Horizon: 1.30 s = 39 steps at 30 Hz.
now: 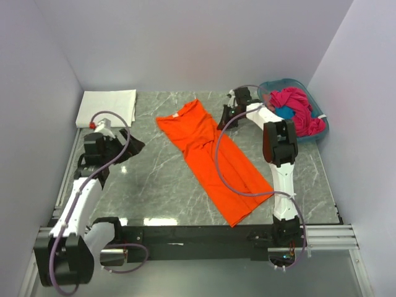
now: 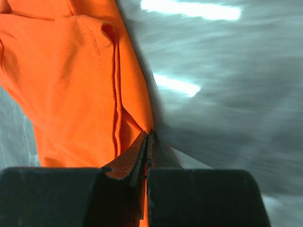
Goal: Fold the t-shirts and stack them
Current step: Fold the tshirt
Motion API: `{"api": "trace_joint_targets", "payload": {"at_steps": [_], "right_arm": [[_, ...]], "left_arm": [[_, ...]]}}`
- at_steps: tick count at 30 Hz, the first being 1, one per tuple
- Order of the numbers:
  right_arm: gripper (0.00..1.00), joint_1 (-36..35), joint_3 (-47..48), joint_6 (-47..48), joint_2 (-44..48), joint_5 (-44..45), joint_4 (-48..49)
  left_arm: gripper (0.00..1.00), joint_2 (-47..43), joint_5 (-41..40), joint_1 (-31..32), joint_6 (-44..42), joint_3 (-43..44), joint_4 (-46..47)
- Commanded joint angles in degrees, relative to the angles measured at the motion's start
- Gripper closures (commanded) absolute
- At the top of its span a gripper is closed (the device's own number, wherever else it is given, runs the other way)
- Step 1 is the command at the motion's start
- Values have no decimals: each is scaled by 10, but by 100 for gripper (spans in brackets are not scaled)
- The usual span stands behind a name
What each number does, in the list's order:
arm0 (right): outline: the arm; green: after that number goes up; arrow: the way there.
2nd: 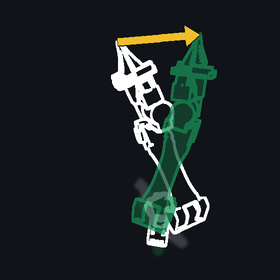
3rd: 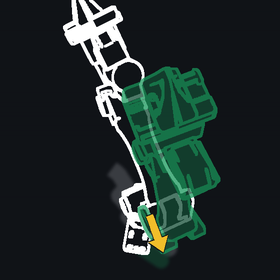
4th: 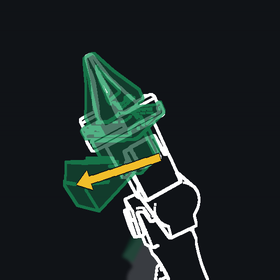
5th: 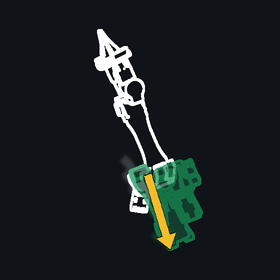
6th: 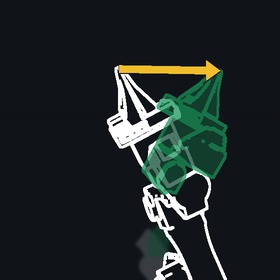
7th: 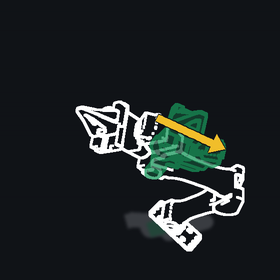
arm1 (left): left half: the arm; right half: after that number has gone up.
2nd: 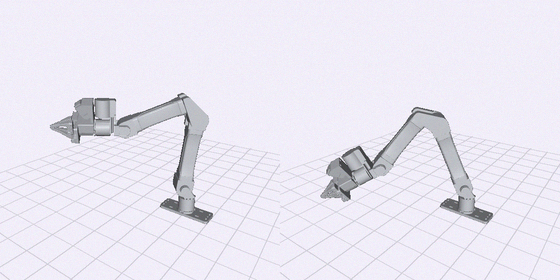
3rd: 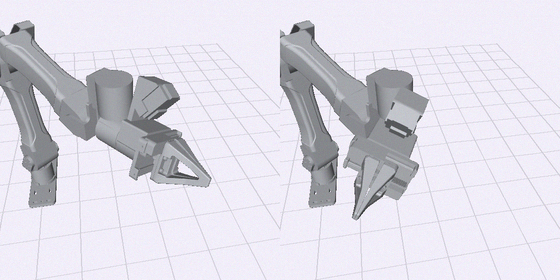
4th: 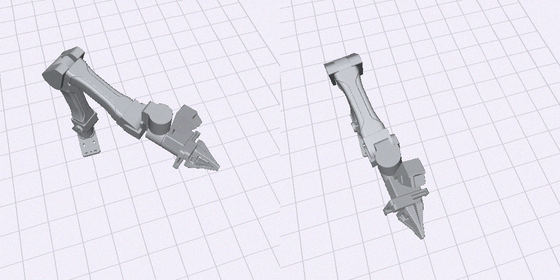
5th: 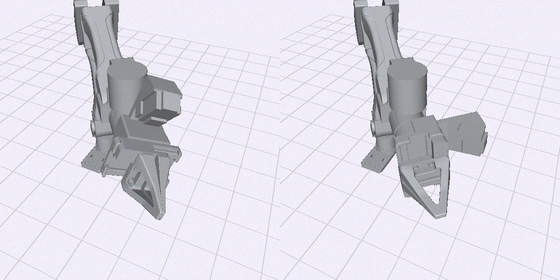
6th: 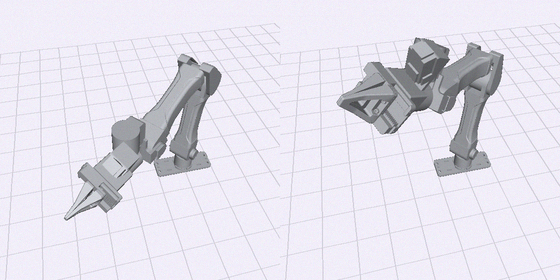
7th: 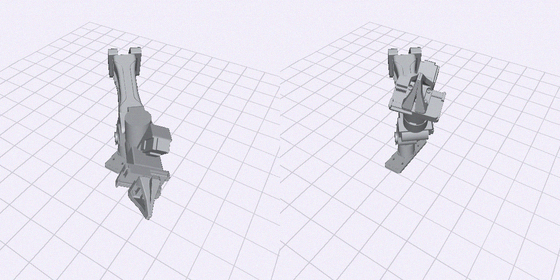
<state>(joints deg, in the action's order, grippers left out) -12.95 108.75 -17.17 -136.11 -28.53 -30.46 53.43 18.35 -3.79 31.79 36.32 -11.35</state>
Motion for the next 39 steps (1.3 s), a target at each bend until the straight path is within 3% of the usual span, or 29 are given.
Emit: {"api": "trace_joint_targets", "payload": {"at_steps": [1, 4, 5, 8, 11, 12, 14, 18, 22, 25, 29, 33, 39], "right_arm": [[100, 27, 19, -22, 25, 31, 22], [92, 41, 39, -1, 18, 17, 4], [76, 42, 52, 11, 16, -6, -5], [45, 46, 27, 70, 52, -33, -14], [32, 46, -22, 164, 123, -47, -34], [30, 46, -39, 189, 146, -49, -41], [27, 48, -111, 239, 226, -64, -37], [22, 48, -244, 289, 380, -73, 4], [22, 52, -319, 301, 500, -84, 19], [22, 53, -353, 295, 536, -103, 15], [22, 55, -390, 282, 563, -128, 18], [22, 56, -409, 273, 582, -142, 27], [22, 56, -416, 284, 575, -157, 13]], "left_arm": [[1, 58, 27, 49, 66, 9, 87], [3, 158, 10, 92, 99, 52, 128], [5, 189, -3, 106, 116, 85, 134], [14, 314, -22, 124, 158, 153, 153], [24, 437, -19, 137, 193, 227, 160], [31, 463, -19, 141, 200, 246, 161], [36, 539, -29, 152, 208, 311, 143], [37, 651, -72, 168, 204, 414, 84], [48, 722, -83, 170, 194, 503, 23], [56, 758, -89, 170, 180, 559, -1], [77, 790, -109, 168, 162, 615, -45], [82, 808, -144, 158, 136, 658, -87], [88, 850, -117, 131, 103, 737, -110]]}}
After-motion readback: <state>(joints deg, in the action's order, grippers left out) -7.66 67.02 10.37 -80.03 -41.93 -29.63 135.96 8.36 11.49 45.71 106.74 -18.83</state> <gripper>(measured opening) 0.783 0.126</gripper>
